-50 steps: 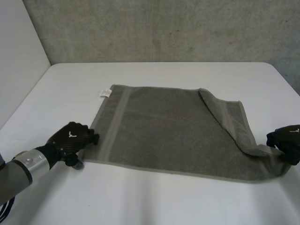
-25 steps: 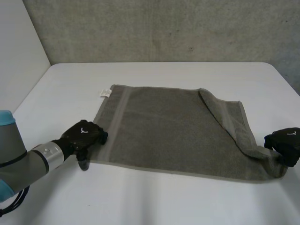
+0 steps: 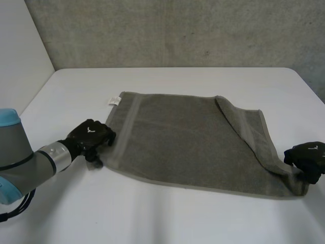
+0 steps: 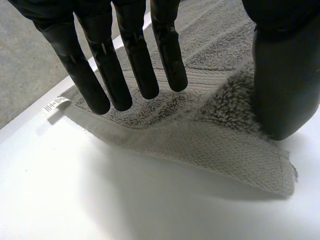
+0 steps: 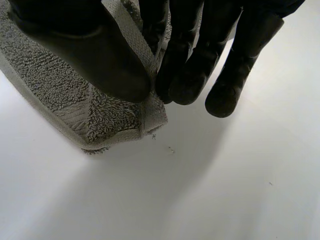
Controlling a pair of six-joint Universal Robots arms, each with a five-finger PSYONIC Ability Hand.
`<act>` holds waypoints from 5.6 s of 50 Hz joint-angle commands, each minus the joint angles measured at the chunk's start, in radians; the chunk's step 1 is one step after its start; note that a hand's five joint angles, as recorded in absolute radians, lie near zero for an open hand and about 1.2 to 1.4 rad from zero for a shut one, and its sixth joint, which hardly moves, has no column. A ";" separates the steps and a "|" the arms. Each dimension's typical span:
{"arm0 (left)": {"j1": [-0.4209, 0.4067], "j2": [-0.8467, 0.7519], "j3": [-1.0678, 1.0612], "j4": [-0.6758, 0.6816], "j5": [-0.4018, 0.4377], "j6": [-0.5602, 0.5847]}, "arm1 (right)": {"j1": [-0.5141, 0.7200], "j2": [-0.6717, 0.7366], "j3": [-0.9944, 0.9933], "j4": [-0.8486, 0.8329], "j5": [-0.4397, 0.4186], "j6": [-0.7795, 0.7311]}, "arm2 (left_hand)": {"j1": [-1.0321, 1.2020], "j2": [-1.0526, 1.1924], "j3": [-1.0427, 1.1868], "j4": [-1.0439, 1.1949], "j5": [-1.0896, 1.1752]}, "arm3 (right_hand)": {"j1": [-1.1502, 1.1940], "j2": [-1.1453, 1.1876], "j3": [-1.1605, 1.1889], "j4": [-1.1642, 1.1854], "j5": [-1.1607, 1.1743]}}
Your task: Fold the towel.
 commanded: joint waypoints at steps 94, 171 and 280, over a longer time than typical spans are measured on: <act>0.317 0.518 -0.278 -0.248 0.183 -0.316 | -0.152 -0.073 -0.270 0.338 -0.014 -0.007 | 0.558 0.554 0.555 0.555 0.564 | 0.068 0.059 0.060 0.060 0.051; 0.244 0.309 -0.299 0.368 0.027 -0.673 | 0.262 0.314 -0.661 0.310 -0.066 0.450 | 0.558 0.554 0.555 0.555 0.564 | 0.068 0.059 0.060 0.060 0.051; 0.017 -0.138 0.502 0.095 -0.349 -0.718 | 0.195 0.680 -1.632 0.238 0.006 1.051 | -0.267 -0.271 -0.270 -0.270 -0.261 | -1.154 -1.163 -1.162 -1.162 -1.170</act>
